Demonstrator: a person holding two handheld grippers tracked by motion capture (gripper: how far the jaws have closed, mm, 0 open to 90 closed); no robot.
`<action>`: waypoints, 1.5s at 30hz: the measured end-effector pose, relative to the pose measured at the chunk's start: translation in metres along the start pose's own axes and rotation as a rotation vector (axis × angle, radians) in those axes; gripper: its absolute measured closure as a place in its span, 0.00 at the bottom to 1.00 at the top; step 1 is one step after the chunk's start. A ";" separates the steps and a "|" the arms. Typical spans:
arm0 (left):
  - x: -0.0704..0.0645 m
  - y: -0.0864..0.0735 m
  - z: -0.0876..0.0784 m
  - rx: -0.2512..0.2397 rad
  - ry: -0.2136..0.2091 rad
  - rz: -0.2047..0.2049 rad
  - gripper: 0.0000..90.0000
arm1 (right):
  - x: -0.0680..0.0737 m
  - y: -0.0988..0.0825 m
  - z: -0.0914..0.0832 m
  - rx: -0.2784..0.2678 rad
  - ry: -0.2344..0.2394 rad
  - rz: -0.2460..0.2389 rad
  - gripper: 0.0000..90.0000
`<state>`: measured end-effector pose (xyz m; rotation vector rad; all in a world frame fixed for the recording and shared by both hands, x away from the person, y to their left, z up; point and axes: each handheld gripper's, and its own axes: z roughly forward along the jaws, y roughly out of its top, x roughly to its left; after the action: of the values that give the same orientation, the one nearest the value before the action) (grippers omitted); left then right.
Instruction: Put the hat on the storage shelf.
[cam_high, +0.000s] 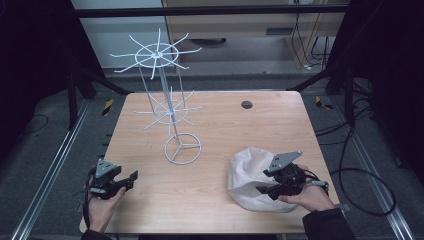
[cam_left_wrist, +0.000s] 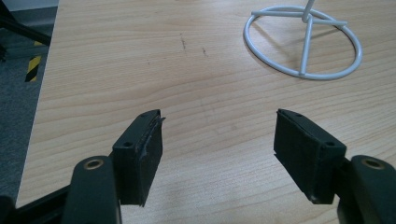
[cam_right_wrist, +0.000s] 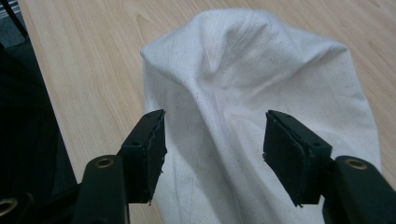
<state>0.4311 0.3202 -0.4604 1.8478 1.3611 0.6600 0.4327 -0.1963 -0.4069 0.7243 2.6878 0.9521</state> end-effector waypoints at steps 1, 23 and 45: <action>0.000 0.000 0.000 -0.002 0.001 0.001 0.36 | 0.000 0.000 0.000 0.000 0.000 0.000 0.46; 0.000 0.000 0.001 0.009 -0.001 0.007 0.36 | -0.002 0.003 0.033 0.105 -0.029 -0.053 0.79; 0.000 0.001 0.001 0.010 0.003 0.009 0.37 | -0.007 0.001 0.028 0.048 -0.059 -0.040 0.98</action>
<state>0.4325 0.3201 -0.4606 1.8622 1.3611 0.6621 0.4486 -0.1846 -0.4279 0.6938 2.6720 0.8456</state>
